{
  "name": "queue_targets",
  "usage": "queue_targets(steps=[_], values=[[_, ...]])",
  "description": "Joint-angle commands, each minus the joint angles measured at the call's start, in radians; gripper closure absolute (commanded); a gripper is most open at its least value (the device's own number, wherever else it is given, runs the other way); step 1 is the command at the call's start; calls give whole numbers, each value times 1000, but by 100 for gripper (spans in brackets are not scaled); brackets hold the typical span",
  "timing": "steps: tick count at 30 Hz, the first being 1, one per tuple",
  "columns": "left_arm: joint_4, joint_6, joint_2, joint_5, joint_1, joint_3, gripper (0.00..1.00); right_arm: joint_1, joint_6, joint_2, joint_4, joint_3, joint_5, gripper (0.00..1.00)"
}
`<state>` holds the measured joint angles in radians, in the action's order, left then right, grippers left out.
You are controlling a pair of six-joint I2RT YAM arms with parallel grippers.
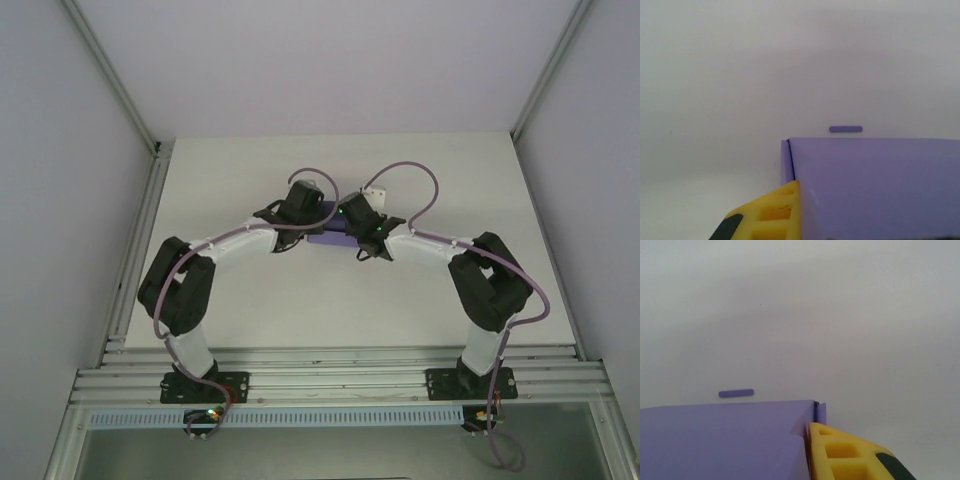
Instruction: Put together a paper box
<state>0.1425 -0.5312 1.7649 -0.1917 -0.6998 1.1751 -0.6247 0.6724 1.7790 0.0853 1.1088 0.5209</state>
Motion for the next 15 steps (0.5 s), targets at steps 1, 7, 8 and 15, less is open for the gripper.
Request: queue_targets(steps=[1, 7, 8, 15], values=[[65, -5, -39, 17, -6, -75, 90, -22, -71, -30, -48, -72, 52, 87], [67, 28, -128, 46, -33, -115, 65, -72, -129, -49, -19, -97, 134, 87], [77, 26, -146, 39, -38, -119, 61, -77, -131, -49, -23, -104, 138, 87], [200, -5, -343, 6, -49, -185, 10, -114, -150, -48, -35, -152, 177, 86]])
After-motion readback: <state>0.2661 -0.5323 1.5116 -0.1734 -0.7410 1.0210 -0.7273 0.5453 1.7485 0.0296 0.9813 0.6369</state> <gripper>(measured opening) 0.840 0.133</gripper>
